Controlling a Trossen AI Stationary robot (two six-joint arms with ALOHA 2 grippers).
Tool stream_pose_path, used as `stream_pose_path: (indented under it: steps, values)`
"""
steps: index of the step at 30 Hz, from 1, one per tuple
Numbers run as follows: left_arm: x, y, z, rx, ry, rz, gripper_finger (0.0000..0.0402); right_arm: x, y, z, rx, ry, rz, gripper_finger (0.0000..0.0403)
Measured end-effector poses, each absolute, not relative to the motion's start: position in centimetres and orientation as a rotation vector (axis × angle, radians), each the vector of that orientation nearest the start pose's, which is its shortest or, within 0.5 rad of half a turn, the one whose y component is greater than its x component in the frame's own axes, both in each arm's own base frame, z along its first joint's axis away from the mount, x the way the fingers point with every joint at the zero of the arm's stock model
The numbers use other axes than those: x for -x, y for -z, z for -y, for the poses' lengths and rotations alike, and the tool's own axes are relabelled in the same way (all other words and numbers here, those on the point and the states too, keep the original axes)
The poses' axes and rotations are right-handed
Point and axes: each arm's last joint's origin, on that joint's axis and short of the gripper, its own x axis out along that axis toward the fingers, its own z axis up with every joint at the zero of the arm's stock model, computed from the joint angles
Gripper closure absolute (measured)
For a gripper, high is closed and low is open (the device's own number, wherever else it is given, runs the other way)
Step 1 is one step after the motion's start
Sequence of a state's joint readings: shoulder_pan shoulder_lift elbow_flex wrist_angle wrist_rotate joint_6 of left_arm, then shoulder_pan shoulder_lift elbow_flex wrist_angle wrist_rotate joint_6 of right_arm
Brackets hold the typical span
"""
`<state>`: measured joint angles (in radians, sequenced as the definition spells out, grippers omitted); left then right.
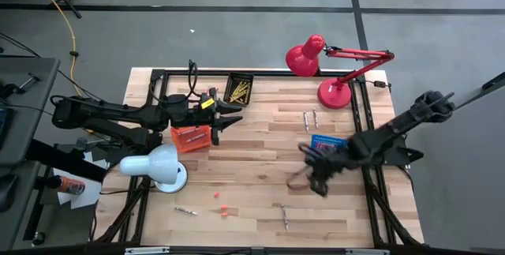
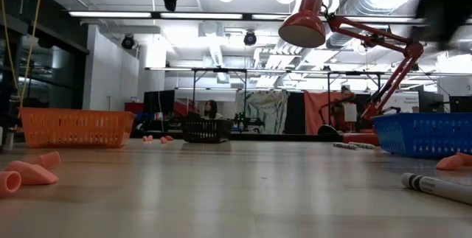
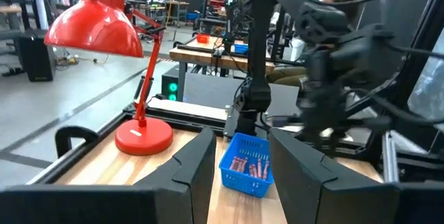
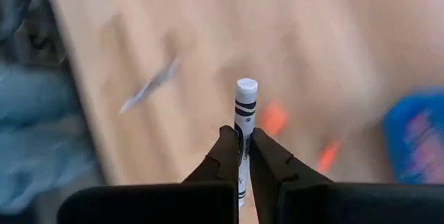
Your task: Sort crayons
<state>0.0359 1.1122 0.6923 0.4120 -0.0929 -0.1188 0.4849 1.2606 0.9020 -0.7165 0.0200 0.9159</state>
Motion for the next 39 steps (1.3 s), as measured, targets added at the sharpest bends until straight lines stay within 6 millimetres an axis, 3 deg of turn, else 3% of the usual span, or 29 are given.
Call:
stream_pose_path:
  steps: [9,15,21,39]
  values:
    - [-24.8,-29.4,-1.2,0.145,-0.127,-0.002,0.0277,-27.8,-24.9,-3.1,-0.239,0.097,-0.692,0.0402]
    - [-24.8,-29.4,-1.2,0.139,-0.129,-0.003,0.0277,-30.3,-27.6,0.5,-0.188,0.051,-0.32,0.0402]
    - [-24.8,-29.4,-1.2,0.175,-0.129,-0.002,0.0277,-30.6,-29.5,1.1,-0.075,-0.07,-0.135,0.0402]
    - [-24.8,-29.4,-1.2,0.18,-0.131,-0.003,0.0277,-30.6,-29.5,1.0,-0.091,-0.076,-0.141,0.0402]
